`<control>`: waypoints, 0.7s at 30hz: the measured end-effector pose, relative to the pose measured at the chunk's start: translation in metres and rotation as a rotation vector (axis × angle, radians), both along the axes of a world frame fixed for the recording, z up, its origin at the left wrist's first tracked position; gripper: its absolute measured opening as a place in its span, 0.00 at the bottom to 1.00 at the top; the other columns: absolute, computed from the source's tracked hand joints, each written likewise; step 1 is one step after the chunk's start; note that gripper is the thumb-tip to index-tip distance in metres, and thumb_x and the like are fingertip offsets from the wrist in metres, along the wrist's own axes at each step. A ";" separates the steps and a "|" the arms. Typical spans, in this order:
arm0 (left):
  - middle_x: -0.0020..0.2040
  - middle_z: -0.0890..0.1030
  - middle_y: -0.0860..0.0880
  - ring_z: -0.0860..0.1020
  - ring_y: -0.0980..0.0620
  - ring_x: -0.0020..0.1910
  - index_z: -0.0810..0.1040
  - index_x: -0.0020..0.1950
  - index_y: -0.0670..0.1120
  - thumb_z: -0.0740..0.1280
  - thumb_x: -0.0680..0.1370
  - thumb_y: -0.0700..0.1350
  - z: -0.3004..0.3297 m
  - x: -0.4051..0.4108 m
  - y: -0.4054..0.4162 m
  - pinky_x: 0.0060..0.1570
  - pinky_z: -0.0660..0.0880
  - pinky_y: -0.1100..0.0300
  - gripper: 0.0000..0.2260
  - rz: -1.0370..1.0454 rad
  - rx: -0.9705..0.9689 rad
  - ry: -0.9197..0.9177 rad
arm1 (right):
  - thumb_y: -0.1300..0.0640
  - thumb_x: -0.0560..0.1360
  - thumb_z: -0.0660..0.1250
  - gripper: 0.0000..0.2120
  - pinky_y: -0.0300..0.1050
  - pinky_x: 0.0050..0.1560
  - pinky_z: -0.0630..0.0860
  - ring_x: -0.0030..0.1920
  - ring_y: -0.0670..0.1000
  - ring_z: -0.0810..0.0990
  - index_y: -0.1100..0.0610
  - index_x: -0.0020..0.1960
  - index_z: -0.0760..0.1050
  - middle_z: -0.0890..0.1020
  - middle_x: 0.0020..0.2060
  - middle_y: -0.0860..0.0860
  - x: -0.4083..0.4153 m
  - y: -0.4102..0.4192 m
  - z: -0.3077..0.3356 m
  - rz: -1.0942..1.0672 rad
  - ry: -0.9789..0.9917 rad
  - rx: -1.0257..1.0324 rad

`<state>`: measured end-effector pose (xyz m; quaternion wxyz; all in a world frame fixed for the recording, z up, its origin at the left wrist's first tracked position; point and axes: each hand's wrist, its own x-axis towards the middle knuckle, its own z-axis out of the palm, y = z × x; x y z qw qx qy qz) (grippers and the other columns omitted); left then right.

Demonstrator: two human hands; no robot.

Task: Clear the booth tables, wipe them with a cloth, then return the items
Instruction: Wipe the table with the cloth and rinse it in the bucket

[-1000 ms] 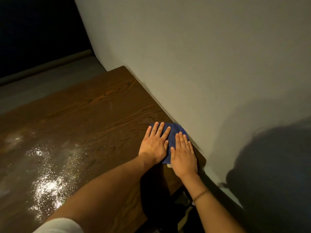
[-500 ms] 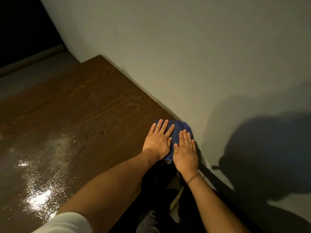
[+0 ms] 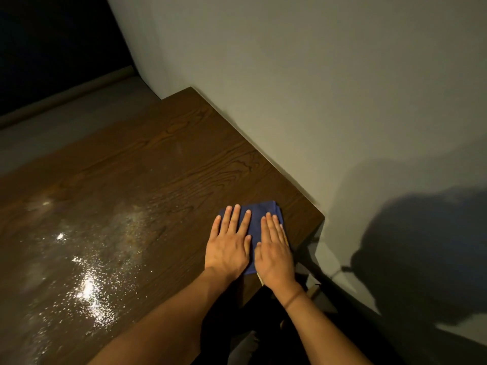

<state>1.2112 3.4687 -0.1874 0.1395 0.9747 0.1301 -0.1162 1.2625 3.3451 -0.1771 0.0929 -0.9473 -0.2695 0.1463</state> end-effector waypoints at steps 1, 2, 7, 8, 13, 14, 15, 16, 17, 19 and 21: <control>0.82 0.37 0.48 0.33 0.49 0.79 0.36 0.81 0.53 0.32 0.79 0.58 0.000 -0.004 0.009 0.76 0.34 0.50 0.29 0.043 0.001 0.000 | 0.54 0.77 0.50 0.29 0.52 0.74 0.60 0.75 0.56 0.66 0.64 0.76 0.62 0.68 0.75 0.58 0.002 0.011 -0.002 0.045 -0.024 -0.001; 0.82 0.38 0.48 0.33 0.49 0.79 0.37 0.81 0.53 0.32 0.78 0.58 0.000 -0.006 0.017 0.76 0.34 0.50 0.30 0.074 -0.002 -0.004 | 0.53 0.77 0.49 0.29 0.53 0.73 0.61 0.75 0.56 0.66 0.63 0.76 0.60 0.68 0.74 0.57 0.003 0.020 -0.003 0.080 -0.034 -0.005; 0.83 0.42 0.49 0.36 0.50 0.80 0.41 0.82 0.54 0.33 0.78 0.57 -0.002 0.003 0.071 0.77 0.37 0.50 0.31 0.224 0.021 -0.030 | 0.48 0.82 0.45 0.27 0.51 0.76 0.53 0.78 0.53 0.55 0.58 0.78 0.53 0.61 0.78 0.55 0.030 0.082 -0.008 0.229 -0.047 -0.021; 0.83 0.43 0.49 0.37 0.50 0.81 0.43 0.82 0.54 0.34 0.78 0.57 -0.002 0.009 0.082 0.78 0.37 0.49 0.31 0.246 0.025 -0.038 | 0.47 0.83 0.43 0.27 0.49 0.77 0.48 0.79 0.51 0.50 0.56 0.79 0.48 0.55 0.80 0.53 0.038 0.094 -0.008 0.268 -0.039 -0.026; 0.83 0.47 0.49 0.41 0.50 0.82 0.46 0.83 0.54 0.36 0.79 0.57 -0.005 0.042 0.136 0.78 0.39 0.48 0.31 0.336 0.037 -0.068 | 0.44 0.81 0.36 0.29 0.47 0.77 0.39 0.80 0.50 0.44 0.53 0.79 0.41 0.48 0.81 0.51 0.079 0.155 -0.012 0.343 -0.063 0.011; 0.83 0.47 0.49 0.41 0.50 0.82 0.46 0.83 0.54 0.37 0.80 0.57 -0.006 0.050 0.149 0.78 0.39 0.48 0.30 0.347 0.039 -0.066 | 0.44 0.82 0.37 0.28 0.47 0.77 0.39 0.80 0.50 0.44 0.53 0.80 0.41 0.47 0.81 0.51 0.089 0.168 -0.013 0.364 -0.060 -0.002; 0.83 0.46 0.49 0.41 0.50 0.82 0.46 0.83 0.54 0.39 0.81 0.56 -0.006 0.057 0.158 0.78 0.38 0.49 0.29 0.356 0.040 -0.068 | 0.45 0.84 0.41 0.27 0.47 0.78 0.39 0.81 0.50 0.43 0.53 0.80 0.42 0.47 0.81 0.51 0.097 0.177 -0.015 0.376 -0.061 -0.008; 0.83 0.46 0.49 0.40 0.50 0.82 0.46 0.83 0.54 0.41 0.83 0.55 -0.007 0.065 0.170 0.78 0.37 0.49 0.27 0.370 0.047 -0.075 | 0.47 0.85 0.45 0.27 0.47 0.78 0.39 0.81 0.50 0.43 0.53 0.81 0.43 0.47 0.81 0.51 0.107 0.191 -0.017 0.396 -0.066 -0.009; 0.83 0.45 0.49 0.40 0.50 0.81 0.45 0.83 0.54 0.43 0.84 0.55 -0.007 0.072 0.179 0.78 0.37 0.50 0.26 0.378 0.052 -0.079 | 0.48 0.85 0.47 0.27 0.47 0.78 0.39 0.81 0.51 0.43 0.53 0.81 0.44 0.47 0.81 0.51 0.116 0.201 -0.017 0.402 -0.076 -0.003; 0.83 0.44 0.49 0.39 0.50 0.81 0.45 0.83 0.54 0.46 0.86 0.53 -0.007 0.086 0.202 0.78 0.36 0.50 0.26 0.402 0.050 -0.076 | 0.48 0.85 0.49 0.27 0.47 0.77 0.38 0.81 0.51 0.44 0.53 0.81 0.45 0.48 0.81 0.52 0.135 0.227 -0.016 0.436 -0.086 0.006; 0.83 0.44 0.49 0.39 0.50 0.81 0.45 0.83 0.53 0.46 0.86 0.53 -0.008 0.100 0.223 0.78 0.37 0.50 0.26 0.431 0.053 -0.079 | 0.48 0.85 0.48 0.27 0.47 0.77 0.38 0.81 0.51 0.44 0.53 0.81 0.45 0.48 0.81 0.52 0.149 0.251 -0.017 0.467 -0.097 -0.011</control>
